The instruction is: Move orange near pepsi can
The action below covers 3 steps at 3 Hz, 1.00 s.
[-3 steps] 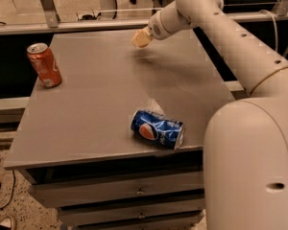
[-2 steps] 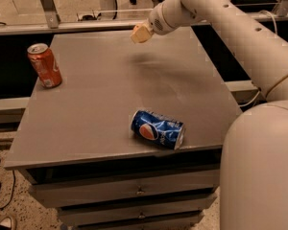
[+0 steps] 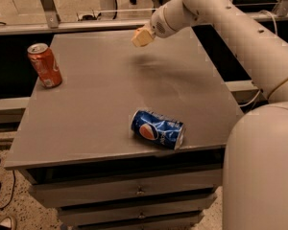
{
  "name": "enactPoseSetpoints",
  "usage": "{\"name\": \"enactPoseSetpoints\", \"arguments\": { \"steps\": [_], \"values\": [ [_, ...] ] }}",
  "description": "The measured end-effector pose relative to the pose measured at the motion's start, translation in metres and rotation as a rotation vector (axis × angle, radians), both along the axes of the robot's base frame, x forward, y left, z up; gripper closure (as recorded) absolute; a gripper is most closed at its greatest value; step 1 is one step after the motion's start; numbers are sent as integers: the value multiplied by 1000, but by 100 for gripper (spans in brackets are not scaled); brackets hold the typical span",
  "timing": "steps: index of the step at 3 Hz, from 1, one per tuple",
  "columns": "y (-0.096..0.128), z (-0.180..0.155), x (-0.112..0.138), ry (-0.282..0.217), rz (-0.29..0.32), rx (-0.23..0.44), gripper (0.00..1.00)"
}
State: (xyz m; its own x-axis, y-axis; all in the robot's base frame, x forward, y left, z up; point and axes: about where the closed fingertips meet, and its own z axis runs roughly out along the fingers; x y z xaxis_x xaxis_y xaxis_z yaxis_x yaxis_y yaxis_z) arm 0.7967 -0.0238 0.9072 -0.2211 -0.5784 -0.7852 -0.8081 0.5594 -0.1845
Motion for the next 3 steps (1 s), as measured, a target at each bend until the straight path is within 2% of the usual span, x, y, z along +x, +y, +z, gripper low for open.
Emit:
{"name": "enactPoseSetpoints", "arguments": {
  "steps": [2, 3],
  "values": [
    [-16, 10, -70, 16, 124, -24, 100],
    [-35, 15, -106, 33, 183, -29, 100]
  ]
}}
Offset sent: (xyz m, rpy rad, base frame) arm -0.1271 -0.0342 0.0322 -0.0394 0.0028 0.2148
